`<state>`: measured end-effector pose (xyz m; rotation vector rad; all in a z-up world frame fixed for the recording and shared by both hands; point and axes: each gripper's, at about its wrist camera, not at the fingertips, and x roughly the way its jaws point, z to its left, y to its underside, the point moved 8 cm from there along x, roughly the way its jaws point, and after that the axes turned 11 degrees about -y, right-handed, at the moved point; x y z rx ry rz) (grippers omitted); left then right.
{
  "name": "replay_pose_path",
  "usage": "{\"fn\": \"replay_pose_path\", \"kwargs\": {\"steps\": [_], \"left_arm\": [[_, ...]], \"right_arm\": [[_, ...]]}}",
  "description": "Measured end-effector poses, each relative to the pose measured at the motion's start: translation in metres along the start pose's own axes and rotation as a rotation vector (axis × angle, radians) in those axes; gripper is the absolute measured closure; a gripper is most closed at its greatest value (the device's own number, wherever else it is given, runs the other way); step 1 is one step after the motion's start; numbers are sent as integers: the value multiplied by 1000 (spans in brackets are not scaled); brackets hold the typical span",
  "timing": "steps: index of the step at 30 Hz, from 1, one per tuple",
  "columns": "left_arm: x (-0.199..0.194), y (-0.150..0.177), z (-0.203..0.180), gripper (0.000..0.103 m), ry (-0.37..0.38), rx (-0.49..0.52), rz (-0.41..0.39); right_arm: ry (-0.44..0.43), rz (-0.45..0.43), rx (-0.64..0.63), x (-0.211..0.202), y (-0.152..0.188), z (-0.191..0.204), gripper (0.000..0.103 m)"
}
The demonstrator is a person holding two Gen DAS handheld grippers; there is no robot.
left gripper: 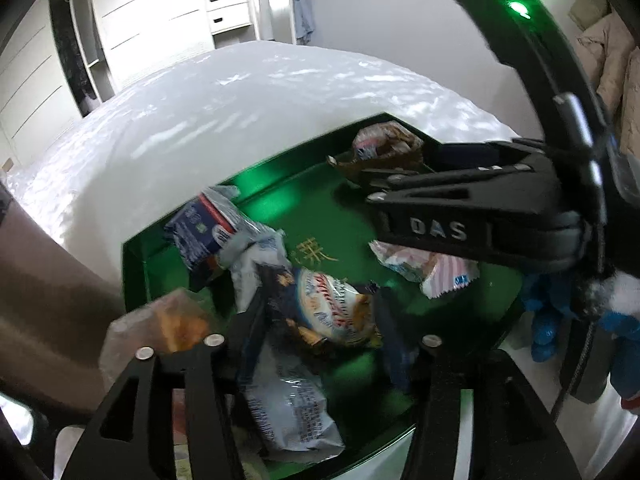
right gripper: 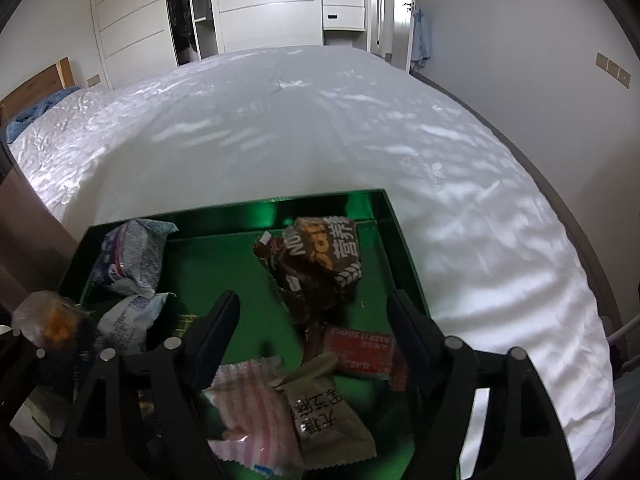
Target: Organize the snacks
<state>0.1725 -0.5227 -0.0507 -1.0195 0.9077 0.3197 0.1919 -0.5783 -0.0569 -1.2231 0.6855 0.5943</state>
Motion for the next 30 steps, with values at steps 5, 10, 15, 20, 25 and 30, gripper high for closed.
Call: {"fn": "replay_pose_path", "kwargs": {"steps": [5, 10, 15, 20, 25, 30], "left_arm": [[-14, -6, 6, 44, -3, -13, -18], [-24, -10, 8, 37, -3, -21, -29], [-39, -9, 14, 35, 3, -28, -44], [-62, -7, 22, 35, 9, -39, -59], [-94, -6, 31, 35, 11, -37, -92], [-125, -2, 49, 35, 5, -51, -123]], "right_arm": [[6, -17, 1, -13, -4, 2, 0], [14, -31, 4, -27, -5, 3, 0], [20, -54, 18, -41, -7, 4, 0], [31, -98, 31, -62, -11, 6, 0], [66, -137, 36, -93, -11, 8, 0], [111, -167, 29, -131, -10, 15, 0]]}}
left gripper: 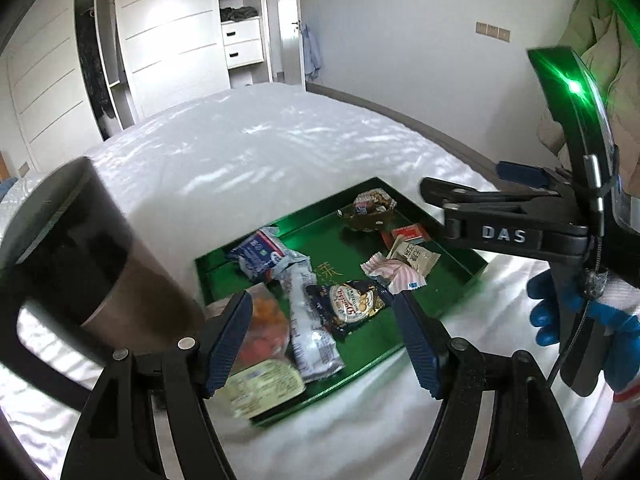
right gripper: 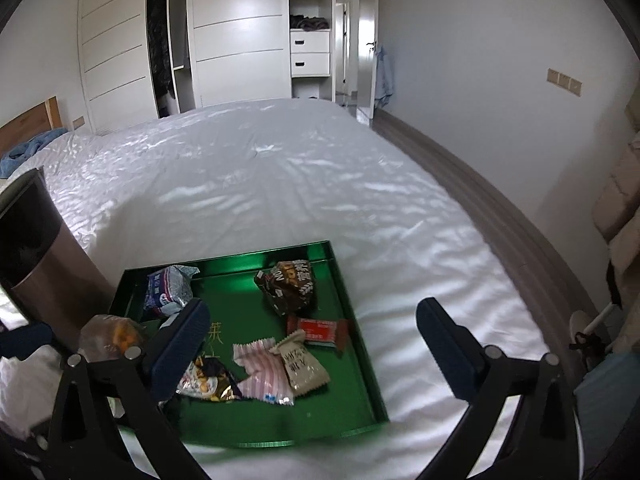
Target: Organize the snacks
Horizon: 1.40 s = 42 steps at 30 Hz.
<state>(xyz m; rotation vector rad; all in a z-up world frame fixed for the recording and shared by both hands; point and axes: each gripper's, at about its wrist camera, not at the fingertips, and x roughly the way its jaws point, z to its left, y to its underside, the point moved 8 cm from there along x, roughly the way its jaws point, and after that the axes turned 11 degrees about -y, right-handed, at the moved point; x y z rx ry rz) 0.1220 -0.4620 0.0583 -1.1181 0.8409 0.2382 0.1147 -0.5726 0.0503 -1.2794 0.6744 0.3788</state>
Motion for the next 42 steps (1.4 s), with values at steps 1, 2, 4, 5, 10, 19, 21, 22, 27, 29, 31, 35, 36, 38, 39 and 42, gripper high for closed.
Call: {"fn": "replay_pose_path", "kwargs": {"steps": [1, 2, 4, 5, 10, 19, 21, 22, 27, 29, 31, 35, 36, 38, 39, 42], "left_arm": [[-5, 0, 2, 35, -4, -2, -4], [-11, 0, 5, 35, -9, -4, -9], [-21, 4, 12, 35, -16, -8, -14], [-26, 6, 16, 35, -18, -12, -16], [-52, 27, 46, 35, -25, -65, -19], [-85, 91, 122, 35, -113, -165, 23], [-91, 107, 138, 34, -137, -181, 30], [-94, 115, 146, 31, -155, -191, 35], [-104, 148, 173, 25, -213, -213, 49], [-106, 157, 181, 25, -211, -230, 50], [-109, 163, 188, 25, -212, -246, 48], [-116, 168, 198, 25, -225, -244, 26], [-118, 168, 200, 25, -227, -244, 23], [-120, 169, 202, 24, -234, -245, 15], [-121, 170, 204, 22, -229, -252, 12], [-125, 172, 208, 13, -216, -275, 0]], "right_arm": [[8, -4, -3, -6, 0, 1, 0], [16, -9, -5, -13, 0, 2, 0], [19, -21, -5, -28, 1, 8, 0], [18, -25, -6, -35, 2, 11, 0], [9, -42, -35, -66, 12, 37, 0], [-54, -47, -49, -104, 45, 98, 0], [-79, -49, -33, -111, 59, 113, 0], [-92, -46, -22, -114, 71, 124, 0], [-103, -24, -8, -120, 114, 160, 0], [-98, -15, -3, -121, 124, 169, 0], [-94, -5, -3, -122, 134, 176, 0], [-80, 9, -3, -126, 144, 184, 0], [-75, 9, -5, -128, 145, 185, 0], [-76, 15, -8, -128, 146, 185, 0], [-73, 16, -15, -128, 146, 186, 0], [-64, 21, -39, -127, 147, 187, 0]]}}
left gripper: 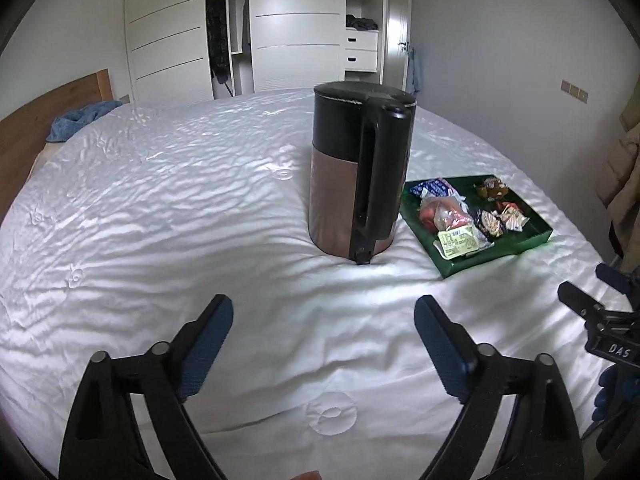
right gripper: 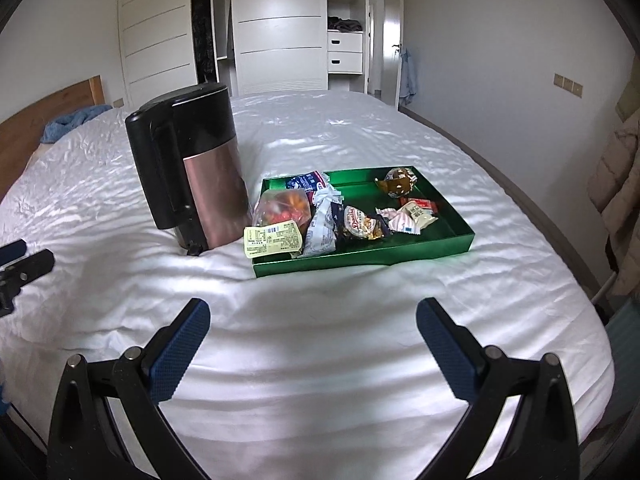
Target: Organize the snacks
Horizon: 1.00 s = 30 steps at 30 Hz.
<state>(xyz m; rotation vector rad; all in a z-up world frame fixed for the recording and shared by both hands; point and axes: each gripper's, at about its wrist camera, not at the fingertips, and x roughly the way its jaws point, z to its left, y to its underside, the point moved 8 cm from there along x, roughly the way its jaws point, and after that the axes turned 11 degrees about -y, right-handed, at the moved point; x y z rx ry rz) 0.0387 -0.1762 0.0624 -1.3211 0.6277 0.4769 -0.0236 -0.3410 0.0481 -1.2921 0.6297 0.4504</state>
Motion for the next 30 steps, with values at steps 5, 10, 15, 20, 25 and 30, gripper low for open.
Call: {"fn": "replay_pose_path", "kwargs": {"steps": [5, 10, 15, 20, 25, 30], "left_arm": [[-4, -1, 0, 13, 18, 3, -7], [-9, -3, -2, 13, 28, 2, -17], [-10, -4, 0, 13, 28, 2, -19], [-12, -6, 1, 13, 28, 5, -24], [-14, -6, -2, 13, 31, 8, -22], [-15, -6, -3, 13, 32, 8, -21]], "right_arm": [[1, 5, -1, 0, 3, -3, 0], [9, 15, 14, -1, 8, -12, 0], [24, 16, 31, -3, 12, -23, 0], [38, 19, 48, -5, 16, -32, 0], [42, 22, 53, -6, 19, -35, 0], [40, 23, 52, -5, 20, -34, 0]]}}
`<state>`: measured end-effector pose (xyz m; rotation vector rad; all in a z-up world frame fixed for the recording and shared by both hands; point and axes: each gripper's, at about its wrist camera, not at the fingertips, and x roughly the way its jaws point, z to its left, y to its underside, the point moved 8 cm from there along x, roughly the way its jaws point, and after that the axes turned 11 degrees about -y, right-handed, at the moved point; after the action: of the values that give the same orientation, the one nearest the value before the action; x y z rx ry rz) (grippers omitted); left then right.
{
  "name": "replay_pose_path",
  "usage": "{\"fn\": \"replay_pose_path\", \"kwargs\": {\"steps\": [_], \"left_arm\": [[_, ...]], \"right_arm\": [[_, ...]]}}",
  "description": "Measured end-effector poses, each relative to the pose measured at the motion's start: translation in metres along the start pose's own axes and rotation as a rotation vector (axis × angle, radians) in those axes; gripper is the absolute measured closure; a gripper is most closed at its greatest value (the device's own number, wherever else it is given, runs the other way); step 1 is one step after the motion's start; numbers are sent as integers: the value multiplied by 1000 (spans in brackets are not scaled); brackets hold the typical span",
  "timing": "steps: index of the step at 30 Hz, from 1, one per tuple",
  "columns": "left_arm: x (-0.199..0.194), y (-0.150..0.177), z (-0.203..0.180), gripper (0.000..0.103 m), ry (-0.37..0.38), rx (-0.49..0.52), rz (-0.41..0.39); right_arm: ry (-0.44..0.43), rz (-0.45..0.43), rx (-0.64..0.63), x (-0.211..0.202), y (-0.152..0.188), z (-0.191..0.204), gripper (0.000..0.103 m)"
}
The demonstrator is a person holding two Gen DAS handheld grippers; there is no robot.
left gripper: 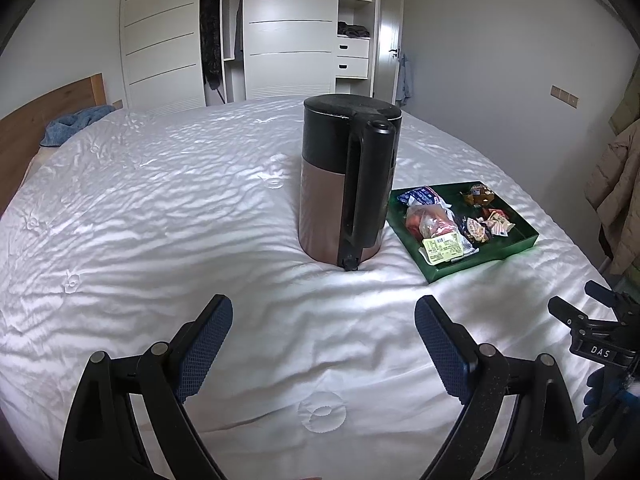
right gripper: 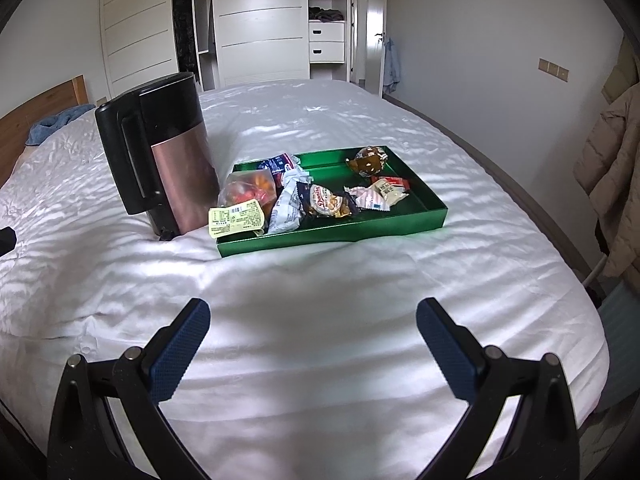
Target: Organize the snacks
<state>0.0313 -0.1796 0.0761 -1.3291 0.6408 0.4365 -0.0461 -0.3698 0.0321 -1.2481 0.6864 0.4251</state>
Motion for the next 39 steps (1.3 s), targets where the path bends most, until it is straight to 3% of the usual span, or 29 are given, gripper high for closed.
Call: {"fn": "replay_pose_path", "kwargs": {"steps": [11, 24, 39], "left_arm": [[3, 5, -1, 13, 5, 9, 14], [19, 17, 11, 13, -61, 62, 67], [26, 23, 0, 13, -23, 81, 92]], "right_arm": [[-4, 12, -10, 4, 5, 4, 0], [-7, 16, -14, 7, 7, 3, 0], [-6, 6, -56, 6, 3, -1, 0]]}}
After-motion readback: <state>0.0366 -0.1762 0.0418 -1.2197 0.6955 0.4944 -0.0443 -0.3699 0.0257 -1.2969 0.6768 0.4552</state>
